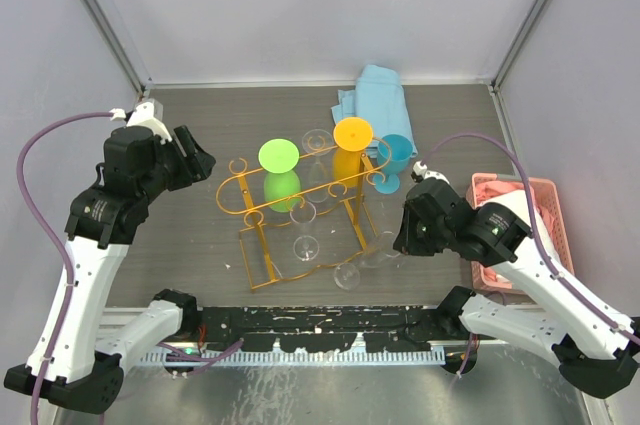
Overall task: Place the wine glass upside down on the wine glass rack
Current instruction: Pick up the wine glass at the center of the board, then turn the wine glass upside down at the wine rack.
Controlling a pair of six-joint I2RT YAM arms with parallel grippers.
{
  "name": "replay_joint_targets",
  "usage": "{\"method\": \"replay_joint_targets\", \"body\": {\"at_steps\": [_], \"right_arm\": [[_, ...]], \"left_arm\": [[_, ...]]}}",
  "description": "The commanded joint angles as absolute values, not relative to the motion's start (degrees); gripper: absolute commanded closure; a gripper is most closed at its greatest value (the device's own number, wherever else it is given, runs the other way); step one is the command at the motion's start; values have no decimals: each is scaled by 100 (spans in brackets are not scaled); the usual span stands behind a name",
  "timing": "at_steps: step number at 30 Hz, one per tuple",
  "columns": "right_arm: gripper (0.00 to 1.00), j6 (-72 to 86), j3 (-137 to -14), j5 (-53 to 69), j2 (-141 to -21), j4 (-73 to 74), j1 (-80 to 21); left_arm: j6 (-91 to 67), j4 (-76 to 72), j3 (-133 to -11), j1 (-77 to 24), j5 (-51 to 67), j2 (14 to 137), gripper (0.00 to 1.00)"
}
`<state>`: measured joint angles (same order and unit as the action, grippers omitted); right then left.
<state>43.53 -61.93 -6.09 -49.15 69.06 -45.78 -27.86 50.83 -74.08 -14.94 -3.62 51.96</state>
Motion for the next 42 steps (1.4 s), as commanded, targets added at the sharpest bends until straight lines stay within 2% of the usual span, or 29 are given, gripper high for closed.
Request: {"method": "replay_joint_targets", "body": {"at_steps": [1, 4, 8, 24, 42], "right_arm": [[89, 4409, -6259, -718, -4847, 6883, -4606], [90, 4417, -6283, -714, -4827, 6924, -4606], [99, 4429, -6344, -712, -4816, 6996, -4611], [99, 4324, -7132, -147, -4622, 7010, -4610], [99, 4336, -7986, 2144, -4052, 5307, -4606]], "left_arm": [[-2817, 4927, -7495, -1502, -308, 5074, 40], [-2829, 4922, -7499, -1500, -300, 5088, 40], [-2847, 4913, -7489, -1502, -290, 5089, 40], [-2895, 4950, -7552, -1500, -309, 5079, 40], [-3054, 5000, -8118, -1499, -527, 5232, 39]]}}
